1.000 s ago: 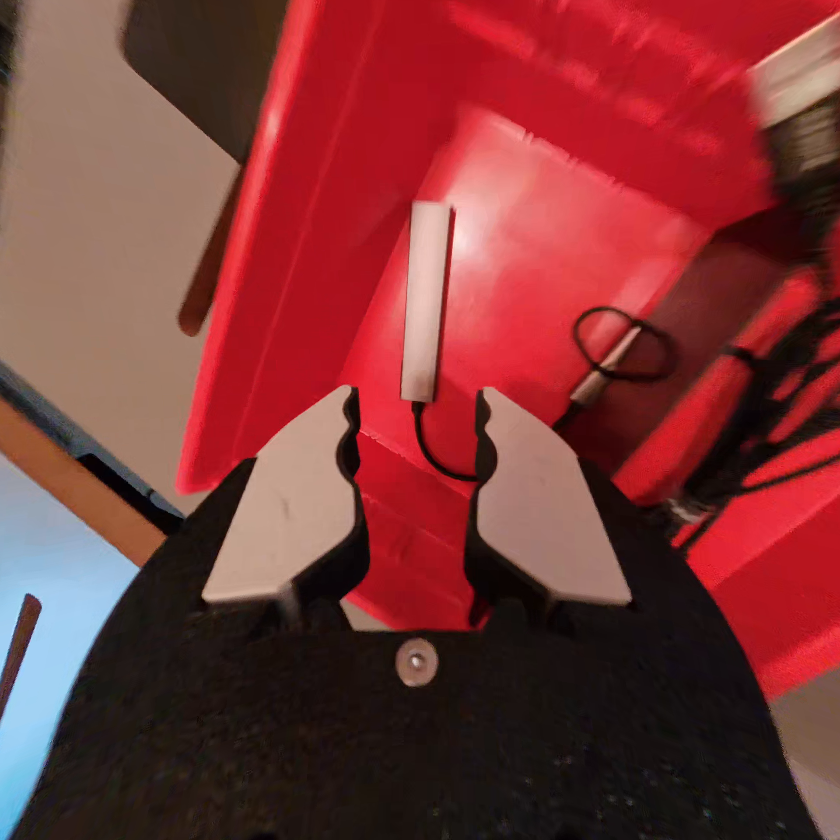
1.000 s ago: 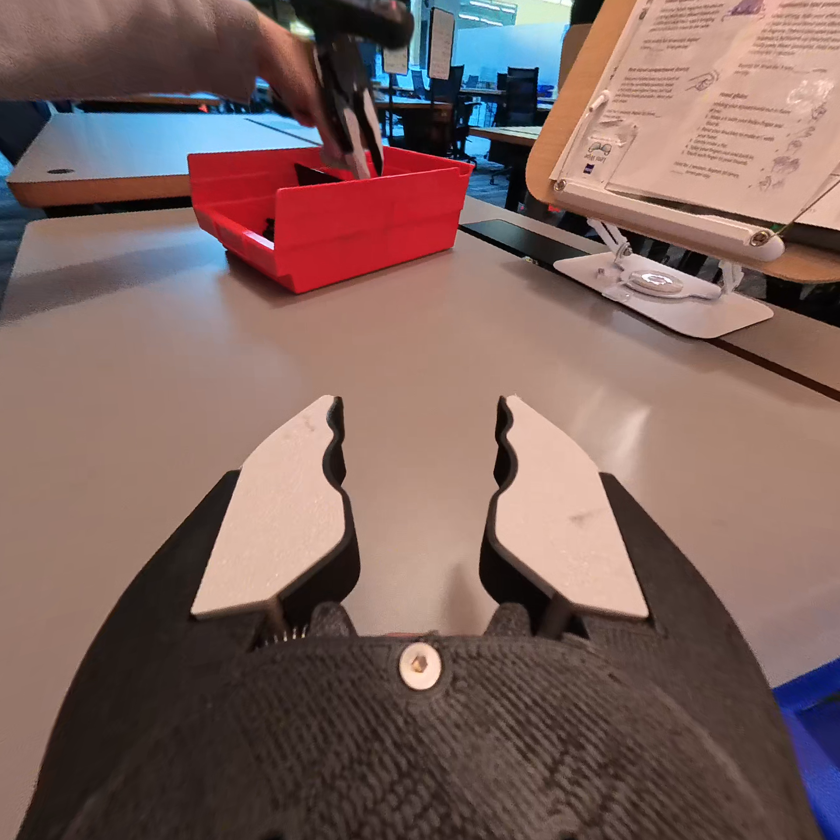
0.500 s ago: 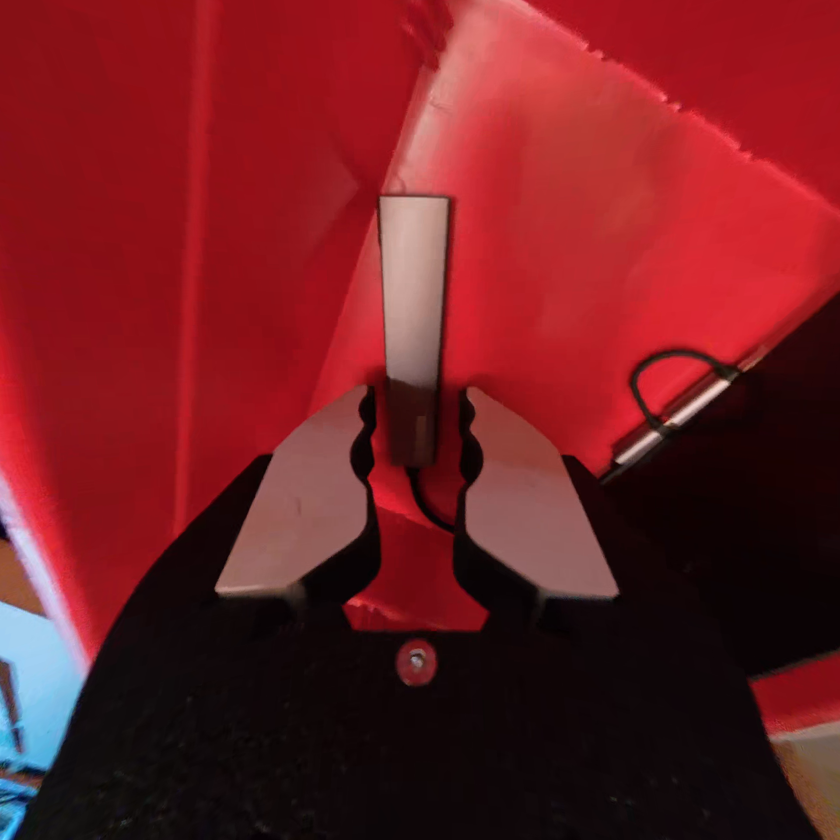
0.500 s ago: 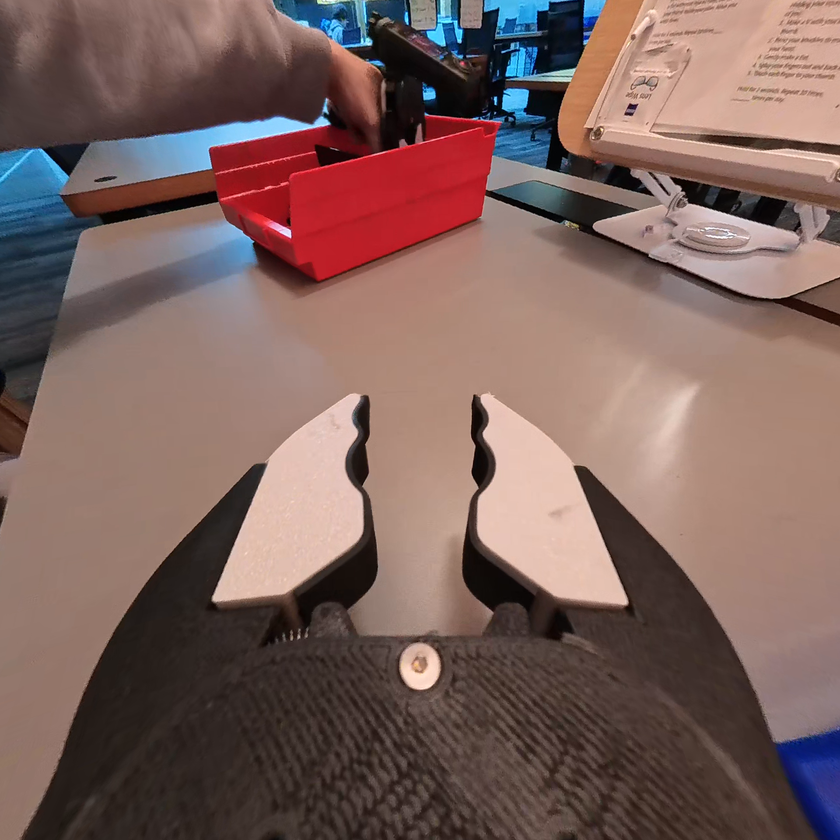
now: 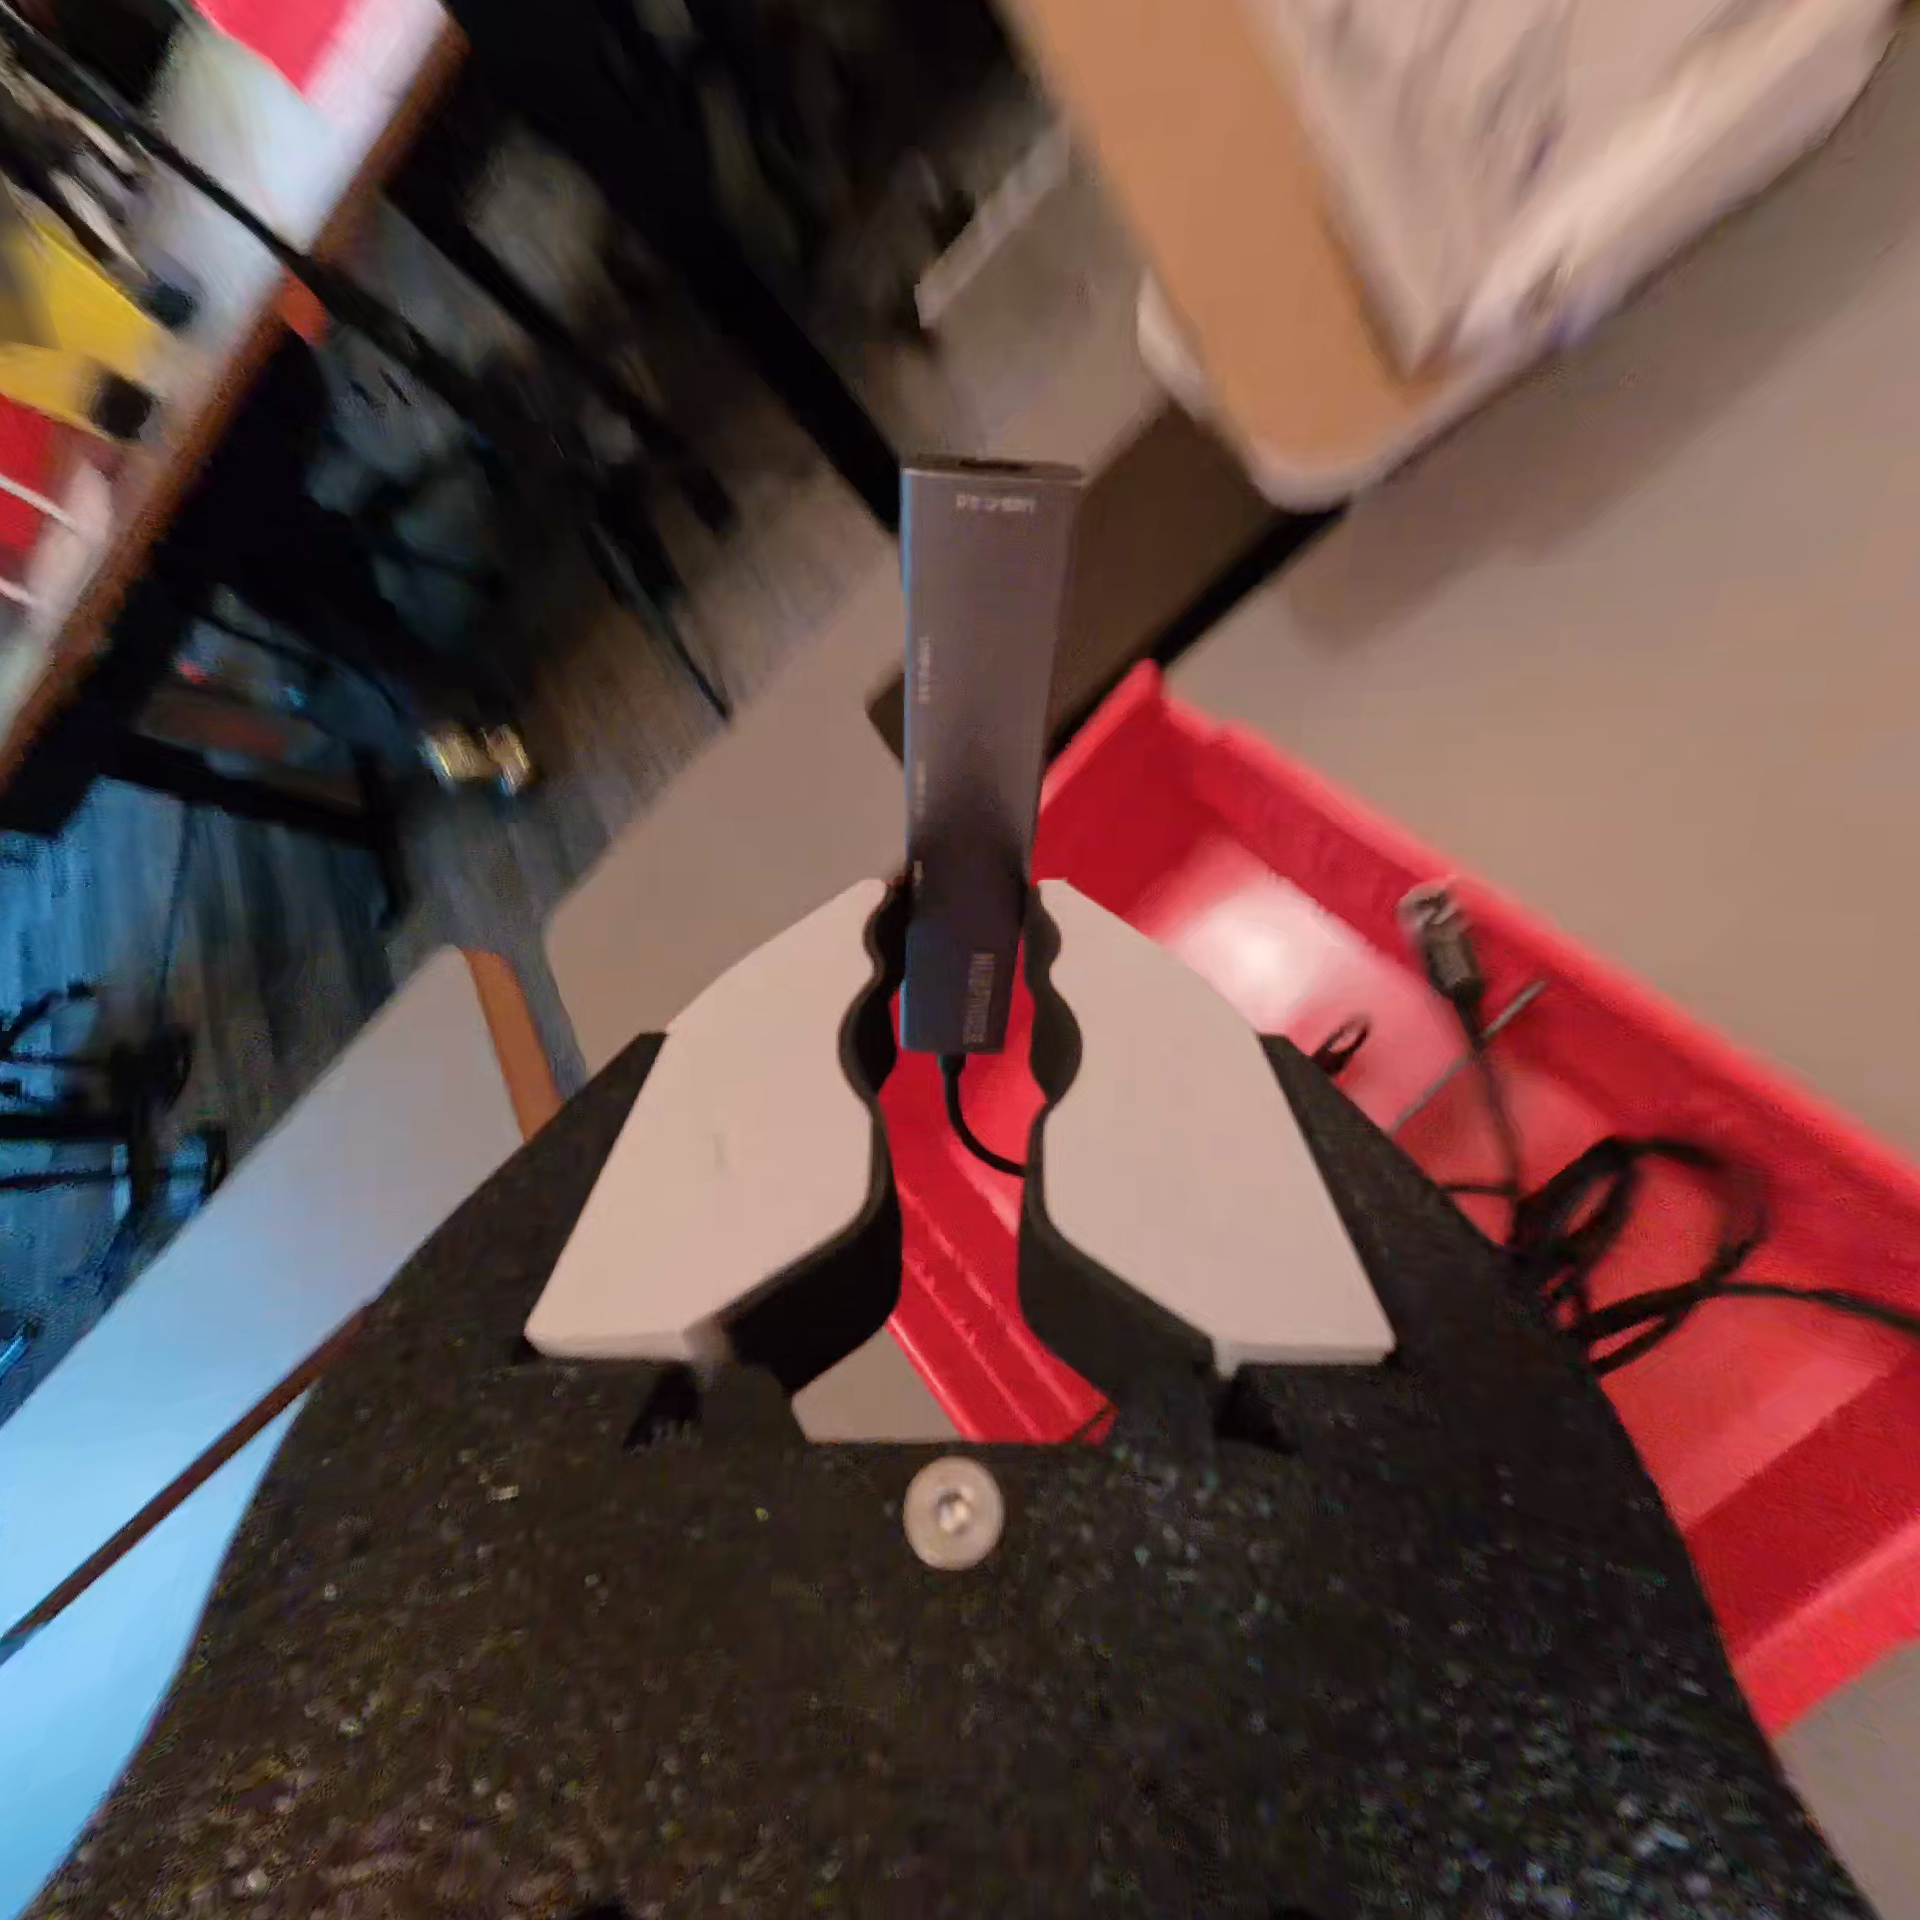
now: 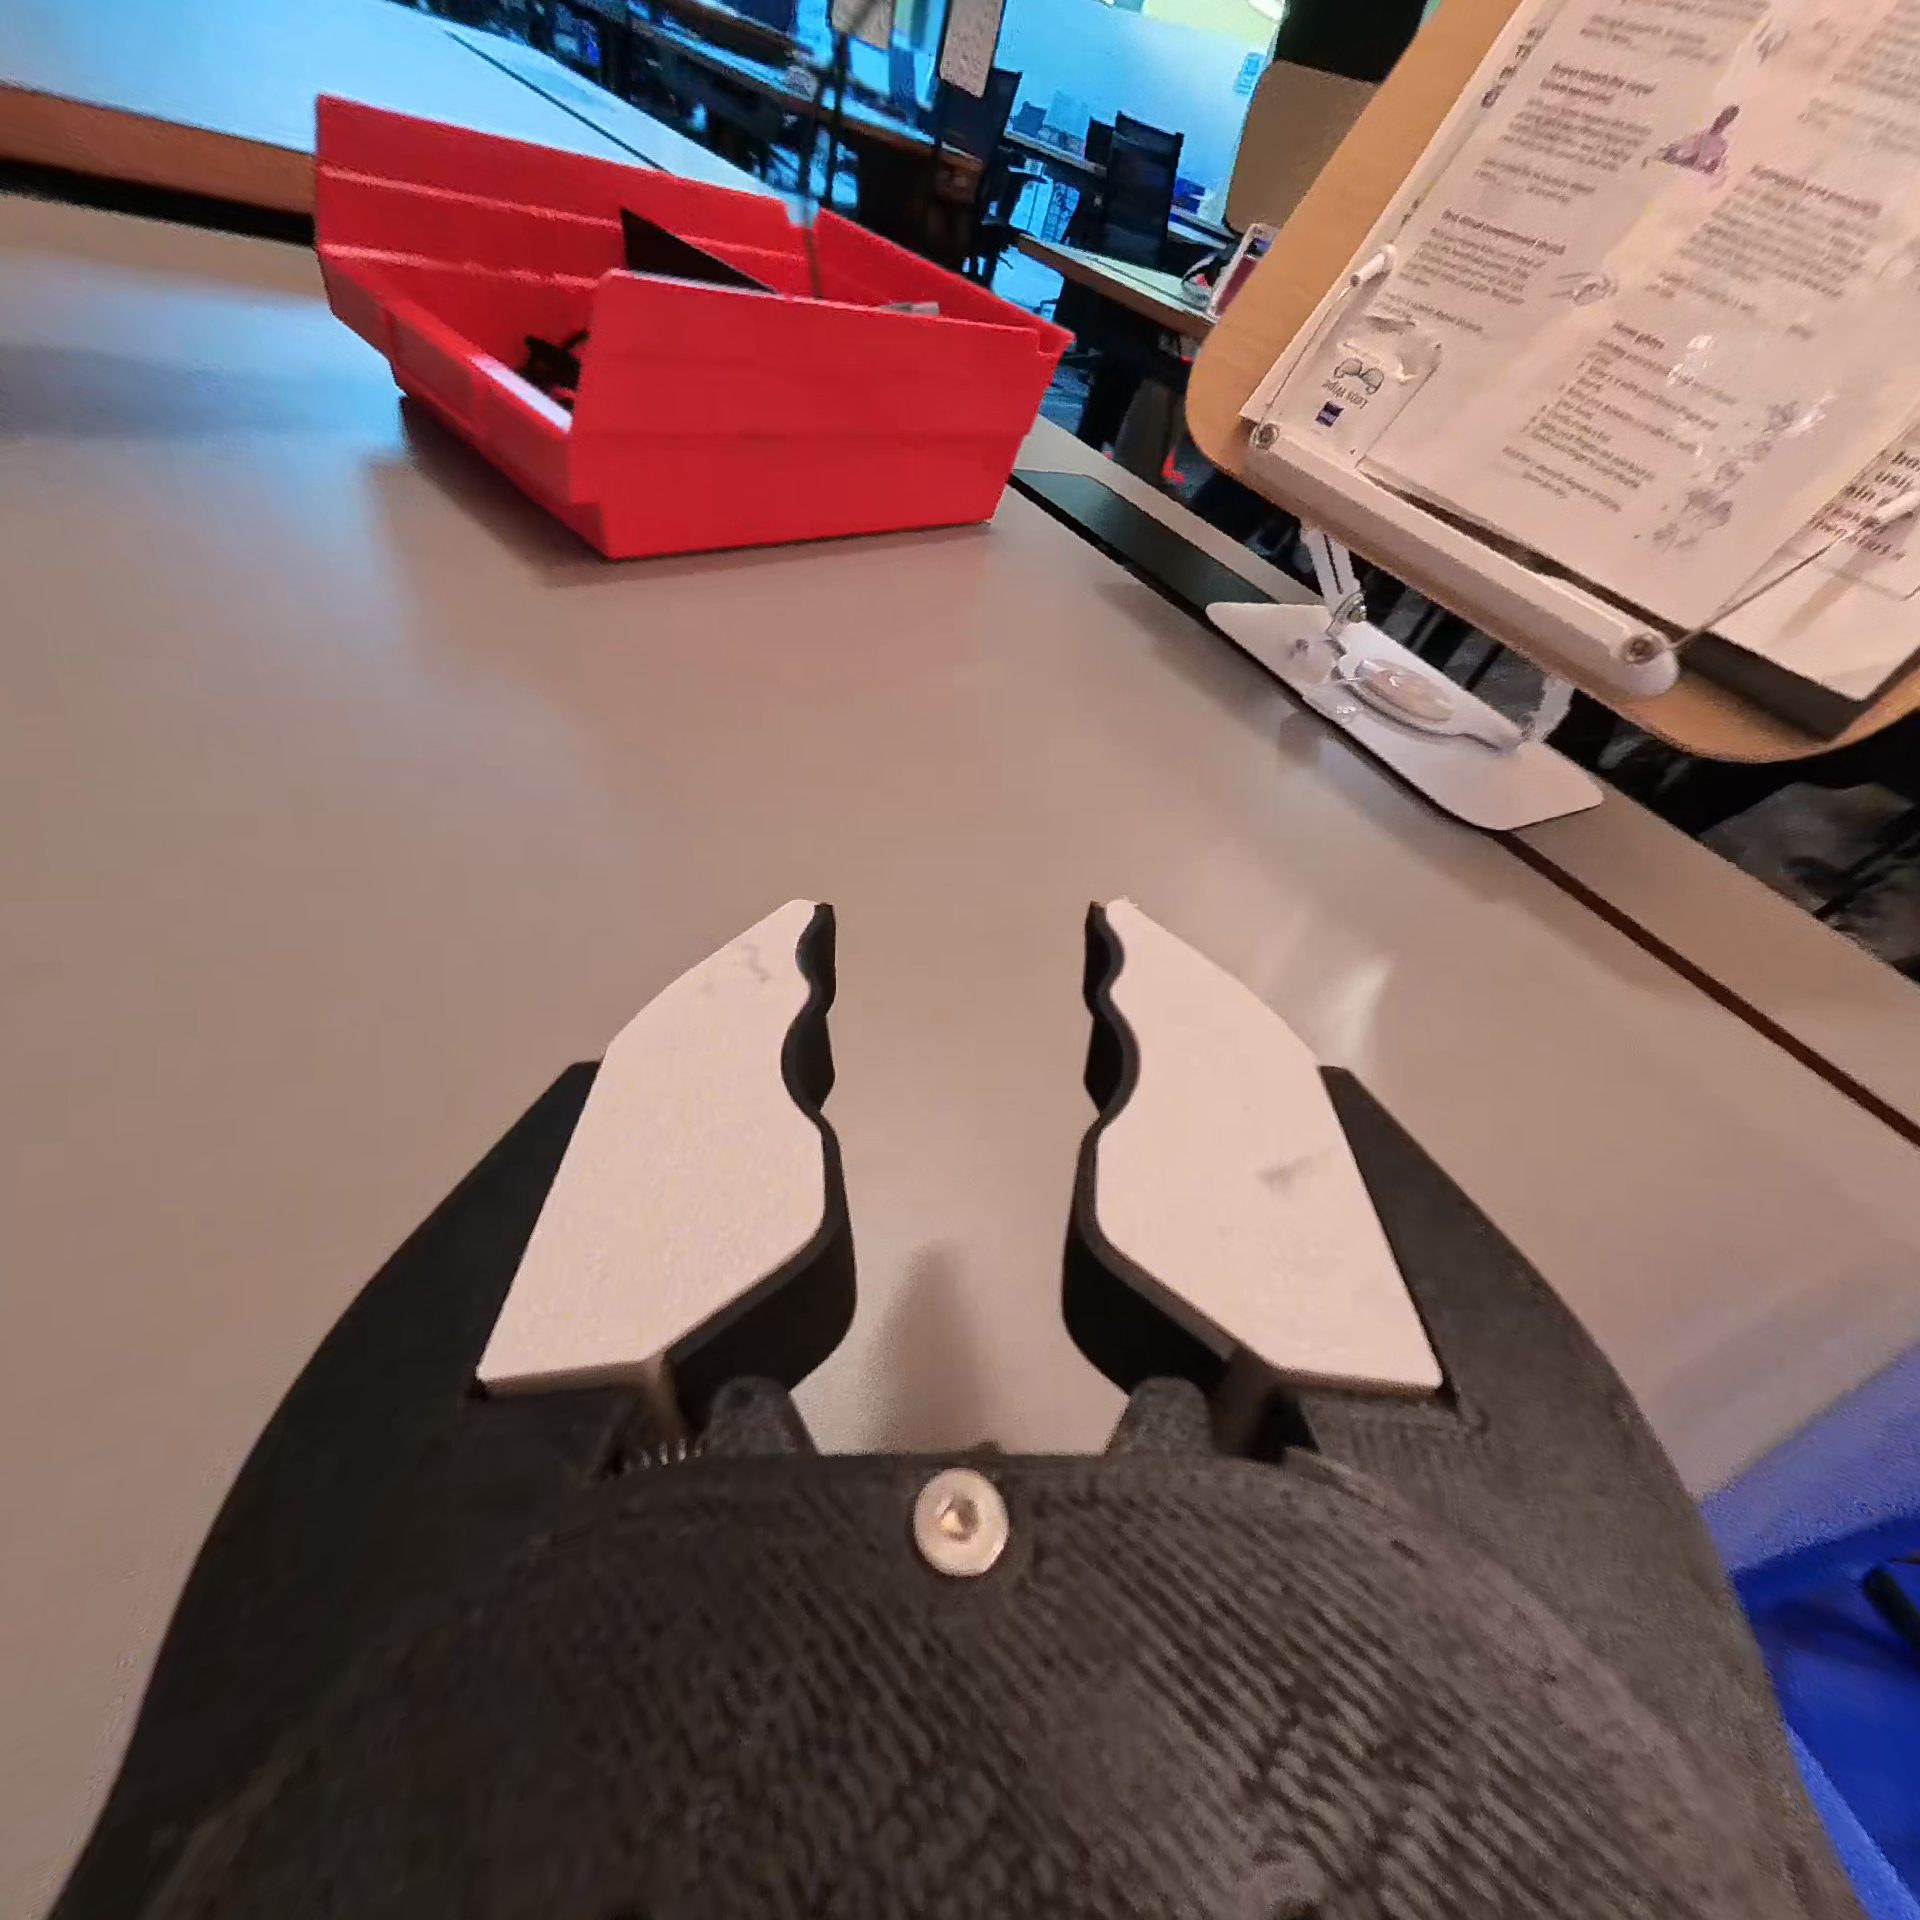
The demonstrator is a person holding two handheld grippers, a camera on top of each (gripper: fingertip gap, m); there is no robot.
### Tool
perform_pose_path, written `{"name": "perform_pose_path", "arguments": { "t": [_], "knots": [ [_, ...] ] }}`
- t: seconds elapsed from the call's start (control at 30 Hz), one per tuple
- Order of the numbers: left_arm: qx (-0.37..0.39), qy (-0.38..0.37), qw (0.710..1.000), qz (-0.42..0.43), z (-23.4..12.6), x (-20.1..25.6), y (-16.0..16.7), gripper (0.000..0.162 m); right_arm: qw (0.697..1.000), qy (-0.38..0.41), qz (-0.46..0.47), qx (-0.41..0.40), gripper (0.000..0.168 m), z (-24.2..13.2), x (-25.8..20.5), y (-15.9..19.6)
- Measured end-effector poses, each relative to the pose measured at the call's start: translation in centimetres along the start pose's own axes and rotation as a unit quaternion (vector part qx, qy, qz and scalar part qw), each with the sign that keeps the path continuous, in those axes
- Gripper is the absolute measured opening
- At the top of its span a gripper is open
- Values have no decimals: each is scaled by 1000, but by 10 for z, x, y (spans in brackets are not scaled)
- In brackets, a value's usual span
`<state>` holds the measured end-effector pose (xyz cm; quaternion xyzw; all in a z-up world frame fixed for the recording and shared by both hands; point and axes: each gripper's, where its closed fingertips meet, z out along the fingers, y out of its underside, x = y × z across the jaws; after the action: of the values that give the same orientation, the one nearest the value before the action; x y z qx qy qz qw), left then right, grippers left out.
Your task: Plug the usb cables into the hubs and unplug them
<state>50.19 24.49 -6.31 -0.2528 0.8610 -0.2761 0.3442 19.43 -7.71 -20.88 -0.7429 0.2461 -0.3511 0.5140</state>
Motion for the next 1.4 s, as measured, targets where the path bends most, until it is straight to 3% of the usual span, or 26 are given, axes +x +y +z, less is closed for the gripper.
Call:
{"name": "perform_pose_path", "arguments": {
  "t": [0.03, 0.13, 0.2, 0.27, 0.37, 0.47, 0.57, 0.67, 0.73, 0.8, 0.83, 0.93, 0.97, 1.1, 1.2, 1.3, 1.4],
  "knots": [
    [50, -10, 999, -10, -28, -4, -26, 21, 1000, 4, -9, -4, 49, 1, -1, 1],
    [198, -44, 978, -49, -122, -4, -96, 21, 999, 11, -30, -22, 57, 5, -3, 5],
    [284, -11, 954, -94, -175, 18, -130, 21, 999, 36, -34, -19, 63, 5, 1, 3],
    [326, 50, 935, -126, -204, 56, -146, 21, 997, 59, -18, 42, 65, 0, 4, -21],
    [367, 181, 898, -163, -214, 134, -148, 21, 987, 78, 4, 138, 64, -22, 11, -73],
    [424, 342, 816, -193, -213, 223, -134, 21, 978, 76, 54, 187, 66, -39, 23, -94],
    [441, 436, 753, -219, -188, 297, -108, 21, 973, -26, 137, 182, 70, -35, 9, -82],
    [447, 504, 710, -207, -167, 360, -86, 21, 960, -113, 144, 209, 71, -31, -23, -90],
    [455, 521, 699, -184, -157, 388, -77, 21, 957, -138, 135, 215, 60, -26, -39, -92],
    [464, 527, 690, -175, -154, 402, -75, 21, 962, -162, 130, 175, 65, -14, -53, -81],
    [470, 530, 684, -174, -155, 405, -75, 21, 964, -169, 122, 164, 60, -10, -59, -76],
    [472, 529, 682, -179, -153, 411, -76, 21, 967, -137, 90, 196, 14, -10, -58, -81],
    [475, 529, 680, -181, -153, 410, -76, 21, 968, -129, 86, 199, 16, -10, -57, -82],
    [472, 515, 694, -174, -149, 408, -72, 20, 967, -123, 105, 197, 52, -9, -52, -83],
    [475, 509, 698, -168, -149, 409, -69, 21, 962, -131, 120, 205, 46, -11, -51, -84],
    [479, 511, 693, -168, -149, 413, -66, 21, 964, -141, 111, 198, 22, -8, -57, -81],
    [485, 506, 692, -175, -148, 414, -63, 21, 970, -121, 82, 196, 22, -5, -59, -78]
  ]
}}
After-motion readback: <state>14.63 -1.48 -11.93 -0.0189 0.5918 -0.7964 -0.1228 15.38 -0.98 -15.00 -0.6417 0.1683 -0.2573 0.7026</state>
